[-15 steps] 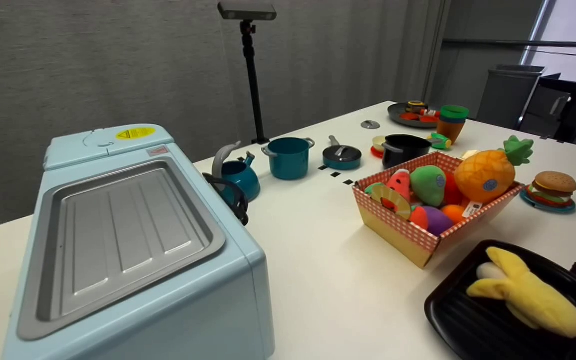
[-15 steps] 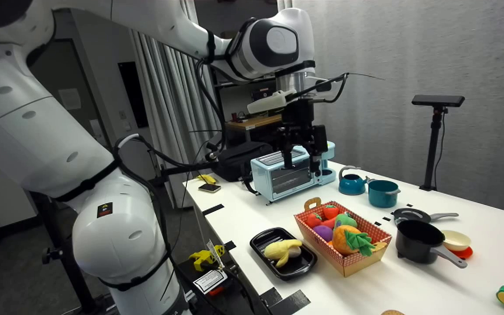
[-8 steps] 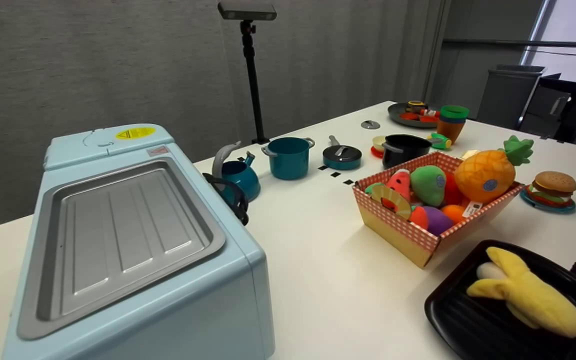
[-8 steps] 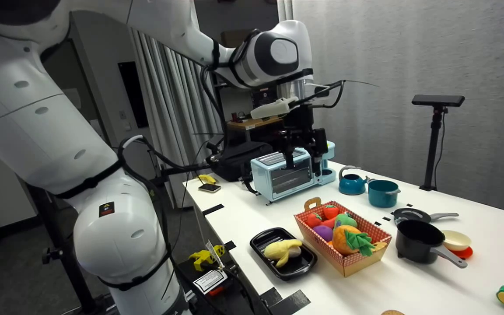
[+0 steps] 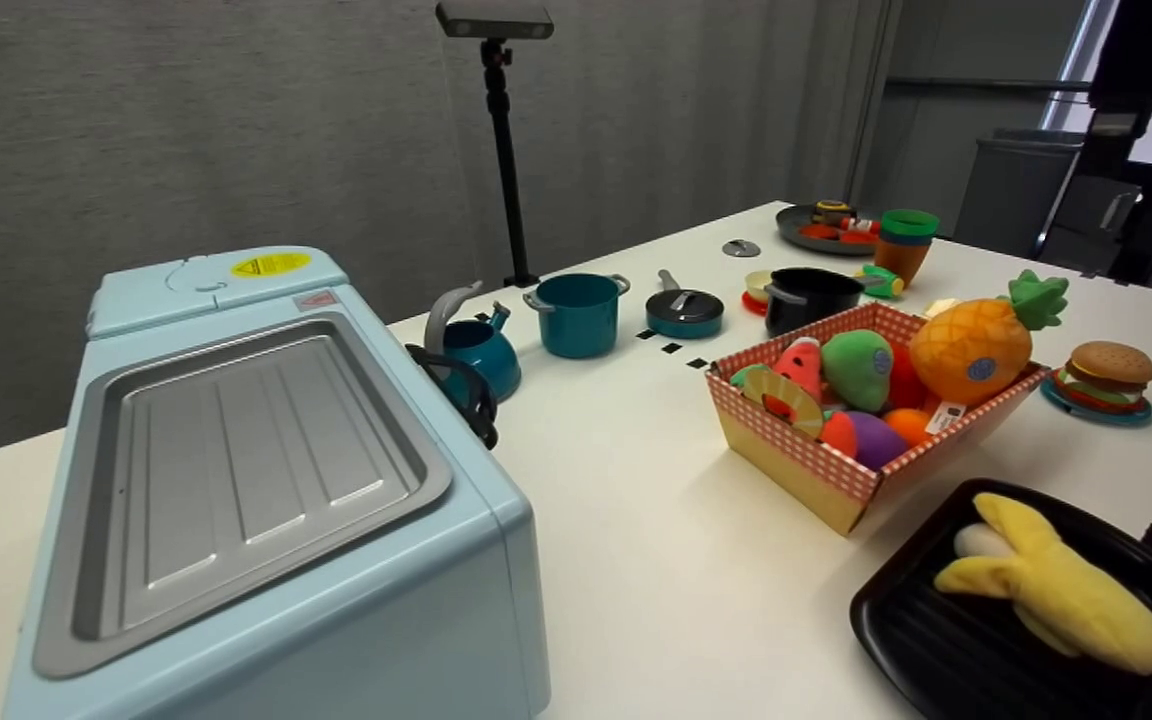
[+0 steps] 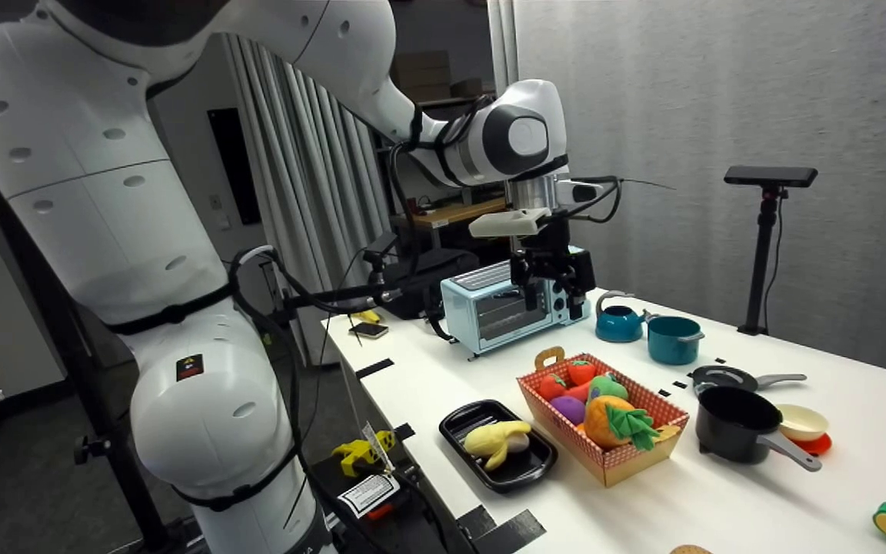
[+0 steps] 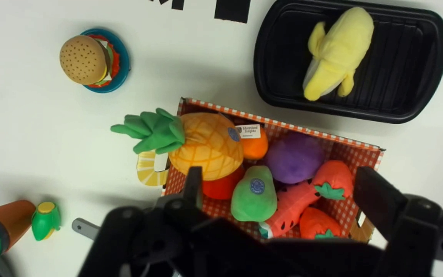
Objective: Take the pear and watermelon plush toys out of the box and place them on the black tray
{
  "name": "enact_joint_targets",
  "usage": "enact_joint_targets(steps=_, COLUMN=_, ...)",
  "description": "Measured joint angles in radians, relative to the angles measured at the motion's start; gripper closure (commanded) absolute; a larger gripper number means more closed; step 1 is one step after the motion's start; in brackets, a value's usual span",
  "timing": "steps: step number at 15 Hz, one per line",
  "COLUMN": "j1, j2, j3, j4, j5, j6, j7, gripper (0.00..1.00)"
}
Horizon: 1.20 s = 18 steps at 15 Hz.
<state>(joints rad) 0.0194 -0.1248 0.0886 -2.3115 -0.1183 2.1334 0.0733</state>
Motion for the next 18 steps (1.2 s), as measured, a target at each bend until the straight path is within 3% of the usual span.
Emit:
enact_joint_targets(steps=13, j1=0.000, j2=-0.002, j3=-0.005, j4=0.001, j5=0.001, j6=-0.001, j7=0.000, gripper=0.00)
enact_joint_targets(steps=18, j1=0.000, j2=0.068, j3=-0.006, j4=0.036, j5=0.002, j6=0.005, j7=0.000, gripper=0.00)
